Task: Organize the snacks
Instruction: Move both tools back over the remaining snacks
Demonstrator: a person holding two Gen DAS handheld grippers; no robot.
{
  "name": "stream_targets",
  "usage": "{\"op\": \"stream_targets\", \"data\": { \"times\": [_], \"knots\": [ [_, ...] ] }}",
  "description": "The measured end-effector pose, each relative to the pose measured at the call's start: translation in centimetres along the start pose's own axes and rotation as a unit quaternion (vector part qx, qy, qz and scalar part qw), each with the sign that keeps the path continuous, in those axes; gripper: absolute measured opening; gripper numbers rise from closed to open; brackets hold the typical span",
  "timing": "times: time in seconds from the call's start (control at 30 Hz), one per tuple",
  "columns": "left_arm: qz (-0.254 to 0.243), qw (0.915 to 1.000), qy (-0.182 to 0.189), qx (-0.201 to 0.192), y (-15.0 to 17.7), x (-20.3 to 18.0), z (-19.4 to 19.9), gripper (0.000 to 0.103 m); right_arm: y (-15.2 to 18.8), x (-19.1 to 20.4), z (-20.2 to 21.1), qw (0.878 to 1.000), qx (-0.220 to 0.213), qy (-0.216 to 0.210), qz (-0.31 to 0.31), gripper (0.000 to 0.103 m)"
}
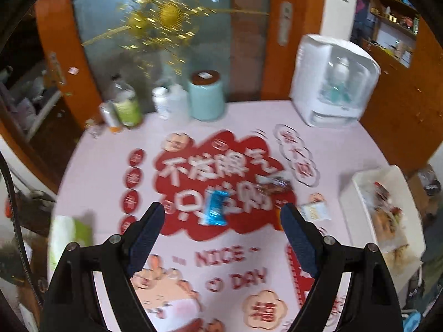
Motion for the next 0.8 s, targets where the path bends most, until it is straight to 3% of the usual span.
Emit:
{"op": "stream_targets", "data": {
  "times": [0.13, 0.33, 0.53, 0.67, 0.73, 0.8],
  "knots": [
    [0.005, 0.9984, -0.049, -0.029, -2.3, 3.2, 1.7, 0.085, -3.2, 2.1, -2.1, 1.0, 0.001, 0.012, 0.011, 0.065],
    [0.046, 0.9957, -0.068, -0.043, -5.2, 7.0, 0.9, 0.085, -5.3, 4.2, -7.8, 0.999, 0.03, 0.039, 0.019, 0.071],
    [0.047, 0.995, -0.087, 0.015, -3.9, 7.3, -7.5, 0.085, -3.3, 5.2, -16.8, 0.993, 0.113, 0.039, 0.018, 0.071],
    [0.055, 0.9936, -0.074, 0.064, -1.5, 6.4, -13.9, 0.085, -0.5, 6.0, -22.8, 0.986, 0.163, 0.037, 0.031, 0.072],
    [0.059, 0.9921, -0.069, 0.087, -0.2, 5.8, -16.9, 0.085, 0.6, 6.3, -25.0, 0.982, 0.184, 0.036, 0.036, 0.075],
    [0.063, 0.9905, -0.059, 0.107, 1.1, 5.2, -19.2, 0.085, 2.0, 6.5, -27.7, 0.978, 0.204, 0.03, 0.039, 0.085]
  ]
}}
Point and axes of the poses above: each gripper's, at about its wrist camera, not at the fingertips, and z roughly against the way its jaws point, x to its left, y to its underside, the point moved 5 cm from there along -z, roughly the way its jaws point
